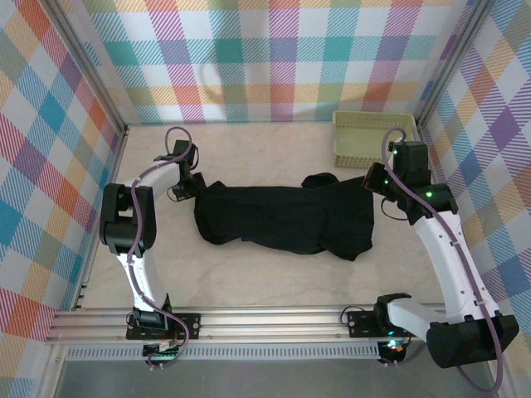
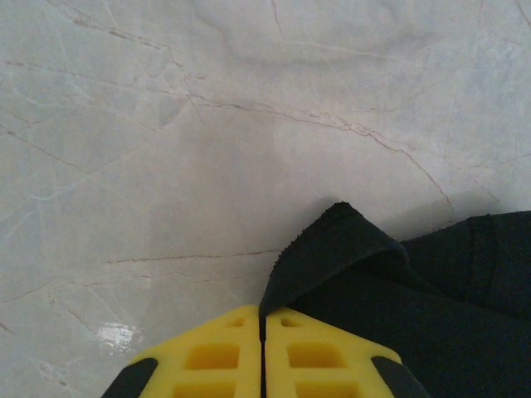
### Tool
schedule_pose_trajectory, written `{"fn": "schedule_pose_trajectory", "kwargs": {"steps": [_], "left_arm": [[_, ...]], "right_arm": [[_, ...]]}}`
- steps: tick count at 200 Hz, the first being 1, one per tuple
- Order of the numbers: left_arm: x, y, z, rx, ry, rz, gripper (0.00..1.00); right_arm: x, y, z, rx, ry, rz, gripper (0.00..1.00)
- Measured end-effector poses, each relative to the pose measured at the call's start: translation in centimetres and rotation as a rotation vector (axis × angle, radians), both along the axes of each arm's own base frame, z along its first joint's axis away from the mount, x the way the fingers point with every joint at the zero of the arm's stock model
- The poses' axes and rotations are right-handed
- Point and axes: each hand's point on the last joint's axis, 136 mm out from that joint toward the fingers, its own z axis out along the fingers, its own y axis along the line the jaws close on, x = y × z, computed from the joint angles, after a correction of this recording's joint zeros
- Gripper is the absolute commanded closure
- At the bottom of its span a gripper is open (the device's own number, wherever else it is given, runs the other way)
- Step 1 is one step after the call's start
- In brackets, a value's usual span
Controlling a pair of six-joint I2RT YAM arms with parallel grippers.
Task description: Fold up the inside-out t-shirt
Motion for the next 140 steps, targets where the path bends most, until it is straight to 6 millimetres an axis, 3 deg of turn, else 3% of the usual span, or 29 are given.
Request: {"fn": "schedule_pose_trajectory", "kwargs": {"steps": [34,55,73,92,112,125,140], "left_arm": [[-0.4,0.0,0.3,-0.008,0.011,0.014,1.0],[-1.4,-0.6,3.2,-0.057,-0.01,0.031,1.0],[-2.2,-1.5,9.1,-0.147,-0.145,0.029,1.0],[-4.1,-1.7,18.1,-0.29,-0.383,0.029,1.0],[-7.1,1.1,27.4,-0.405,-0.65,0.092,1.0],[-9.1,2.9,31.4,-0.456,-0.777,0.136,1.0],[-10.9,4.0,34.5,-0.513,-0.872,0.168,1.0]], "right_arm": [[-0.1,0.0,0.1,-0.001,0.003,0.0,1.0],[-0.4,-0.1,1.2,-0.001,-0.003,0.001,1.0],[-0.6,-0.4,4.3,0.004,-0.056,-0.006,1.0],[-1.3,-1.2,9.2,0.002,-0.155,-0.027,1.0],[-3.1,-2.5,15.4,-0.016,-0.294,-0.066,1.0],[-4.7,-3.5,19.5,-0.038,-0.389,-0.096,1.0],[-7.2,-4.5,24.1,-0.058,-0.507,-0.132,1.0]]}}
